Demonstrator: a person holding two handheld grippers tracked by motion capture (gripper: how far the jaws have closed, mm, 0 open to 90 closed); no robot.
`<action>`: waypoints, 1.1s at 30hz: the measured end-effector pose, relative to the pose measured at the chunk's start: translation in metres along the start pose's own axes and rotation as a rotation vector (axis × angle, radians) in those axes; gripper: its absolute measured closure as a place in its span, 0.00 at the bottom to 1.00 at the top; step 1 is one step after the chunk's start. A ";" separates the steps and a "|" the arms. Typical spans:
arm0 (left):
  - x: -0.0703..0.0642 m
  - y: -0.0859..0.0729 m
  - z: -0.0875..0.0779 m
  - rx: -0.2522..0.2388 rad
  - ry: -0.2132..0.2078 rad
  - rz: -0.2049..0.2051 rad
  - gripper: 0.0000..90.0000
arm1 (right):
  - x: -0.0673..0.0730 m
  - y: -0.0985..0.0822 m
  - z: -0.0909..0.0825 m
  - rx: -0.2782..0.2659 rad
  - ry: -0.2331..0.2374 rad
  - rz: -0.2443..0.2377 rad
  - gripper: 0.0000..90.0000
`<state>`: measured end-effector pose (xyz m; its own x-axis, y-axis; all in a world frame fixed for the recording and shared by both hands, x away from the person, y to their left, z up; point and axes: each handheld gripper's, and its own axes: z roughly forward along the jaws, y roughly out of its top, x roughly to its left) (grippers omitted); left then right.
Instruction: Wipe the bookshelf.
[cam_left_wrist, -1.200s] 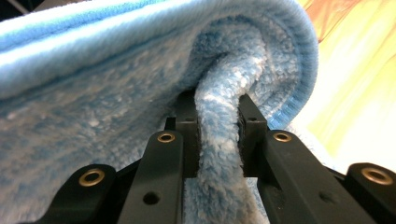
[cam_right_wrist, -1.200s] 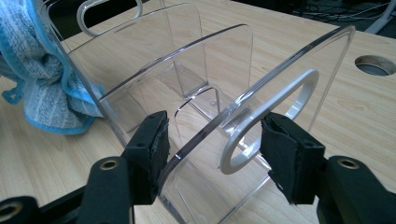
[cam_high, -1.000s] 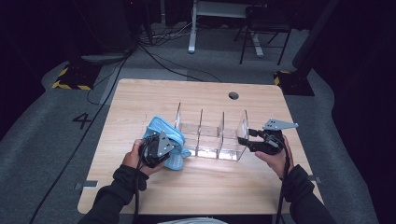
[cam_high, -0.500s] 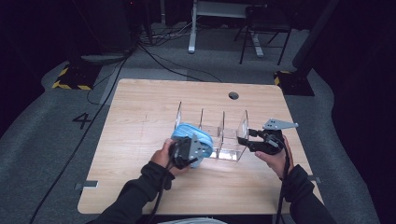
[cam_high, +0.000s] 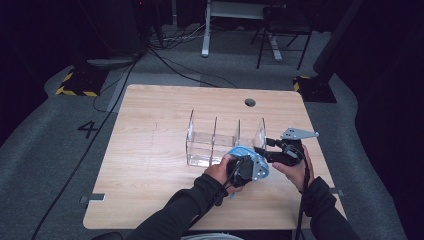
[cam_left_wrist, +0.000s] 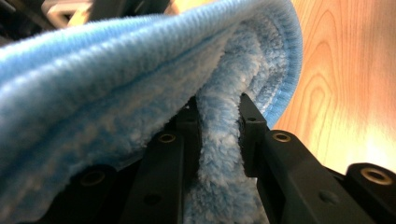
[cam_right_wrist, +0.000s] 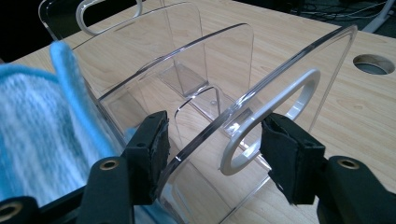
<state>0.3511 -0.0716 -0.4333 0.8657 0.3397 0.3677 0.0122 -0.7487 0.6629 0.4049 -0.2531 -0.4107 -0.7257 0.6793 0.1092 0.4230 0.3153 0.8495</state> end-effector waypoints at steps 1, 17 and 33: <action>-0.001 0.002 0.002 -0.007 -0.004 -0.003 0.85 | 0.000 0.000 0.000 -0.001 0.000 -0.004 0.47; 0.020 -0.029 -0.034 0.014 0.022 -0.049 0.85 | 0.001 0.000 0.001 -0.002 -0.009 -0.010 0.48; 0.059 -0.122 -0.113 0.091 0.157 -0.205 0.85 | 0.001 0.000 0.001 0.000 -0.013 -0.014 0.48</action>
<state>0.3444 0.1038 -0.4187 0.7522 0.5683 0.3336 0.2301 -0.7008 0.6752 0.4047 -0.2514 -0.4108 -0.7246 0.6832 0.0905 0.4129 0.3252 0.8507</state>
